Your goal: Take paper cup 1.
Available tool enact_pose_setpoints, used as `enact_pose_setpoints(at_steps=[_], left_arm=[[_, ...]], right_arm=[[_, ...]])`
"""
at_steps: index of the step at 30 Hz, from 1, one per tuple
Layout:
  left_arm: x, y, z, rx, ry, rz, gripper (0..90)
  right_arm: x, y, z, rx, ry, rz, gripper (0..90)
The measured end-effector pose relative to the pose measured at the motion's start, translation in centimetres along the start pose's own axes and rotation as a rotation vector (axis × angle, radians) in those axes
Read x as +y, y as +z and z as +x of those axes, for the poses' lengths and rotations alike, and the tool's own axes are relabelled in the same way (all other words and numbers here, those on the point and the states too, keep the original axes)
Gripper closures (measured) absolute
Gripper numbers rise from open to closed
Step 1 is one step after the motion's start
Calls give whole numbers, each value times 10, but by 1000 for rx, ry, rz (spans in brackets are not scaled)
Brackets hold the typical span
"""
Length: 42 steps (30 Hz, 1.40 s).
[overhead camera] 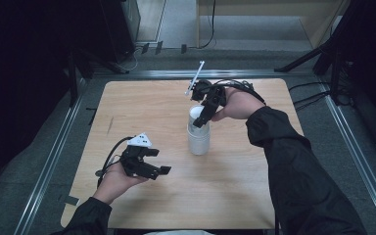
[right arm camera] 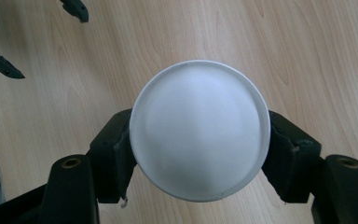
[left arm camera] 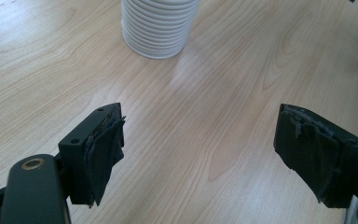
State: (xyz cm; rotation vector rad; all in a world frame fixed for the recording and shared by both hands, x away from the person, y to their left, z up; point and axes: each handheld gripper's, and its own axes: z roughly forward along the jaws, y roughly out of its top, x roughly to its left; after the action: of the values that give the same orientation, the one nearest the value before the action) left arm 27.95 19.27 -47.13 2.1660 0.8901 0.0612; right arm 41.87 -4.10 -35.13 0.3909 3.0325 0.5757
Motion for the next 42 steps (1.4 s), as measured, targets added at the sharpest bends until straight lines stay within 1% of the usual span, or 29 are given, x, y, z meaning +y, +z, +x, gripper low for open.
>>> enact_pose_setpoints(at_steps=[3,4,7,9,10,11,13,14,15,16,19,20,23,24,26,28,30,31,32,33,34,35,36,37,38,39,40,41,42], left_arm=[[2,1,1,-11,6,0,161],[4,3,2,-21,9,1,161],[8,6,4,-42,12,0,160],[9,6,5,-45,14,2,160],[10,7,5,-49,17,2,160],[12,7,6,-58,16,-5,160],[14,8,7,-61,17,-7,160],[15,8,7,-63,18,-11,160],[17,8,7,-69,20,-15,160],[17,8,7,-69,20,-15,160],[20,10,9,-75,24,-19,160],[21,11,9,-76,22,-18,159],[25,13,12,-78,24,-16,159],[26,14,12,-86,26,-17,159],[28,15,13,-89,27,-19,159],[30,17,13,-102,30,-20,159],[34,21,12,-110,42,-12,159],[34,21,12,-110,42,-12,159],[35,22,12,-113,47,-11,159],[36,24,10,-122,59,-6,159],[36,24,10,-122,59,-6,159],[37,26,9,-125,68,1,159],[38,28,9,-133,77,8,159],[38,29,9,-136,77,7,159],[38,29,9,-136,77,7,159],[38,30,9,-139,81,10,159],[38,30,9,-142,82,10,159],[39,30,9,-143,87,11,159],[39,31,8,-146,86,9,159]], right_arm=[[1,-6,0,-2,10,-12,338],[3,-11,1,0,21,-12,339],[5,-18,3,3,24,-24,340],[7,-23,5,1,22,-26,340],[7,-23,5,1,22,-26,340],[9,-29,7,-9,17,-29,341],[10,-32,9,-13,18,-31,342],[10,-36,10,-17,15,-27,343],[11,-43,13,-23,5,-40,343],[11,-48,15,-25,22,-45,343],[11,-58,17,-46,11,-66,344],[11,-65,19,-53,24,-72,344],[9,-80,24,-60,32,-94,347],[6,-90,29,-57,33,-100,349],[4,-93,31,-58,34,-105,349],[-7,-101,39,-53,27,-104,349],[-14,-101,44,-43,35,-106,349],[-14,-101,44,-43,35,-106,349],[-19,-101,46,-38,35,-111,349],[-28,-98,50,-29,42,-122,349],[-28,-98,50,-29,42,-122,349],[-38,-94,54,-28,40,-136,349],[-44,-91,56,-16,47,-141,349],[-49,-88,58,-11,44,-150,349],[-49,-88,58,-11,44,-150,349],[-59,-80,61,2,45,-163,350],[-59,-80,61,2,45,-163,350],[-67,-72,63,17,54,-167,349],[-67,-72,63,17,54,-167,349]])
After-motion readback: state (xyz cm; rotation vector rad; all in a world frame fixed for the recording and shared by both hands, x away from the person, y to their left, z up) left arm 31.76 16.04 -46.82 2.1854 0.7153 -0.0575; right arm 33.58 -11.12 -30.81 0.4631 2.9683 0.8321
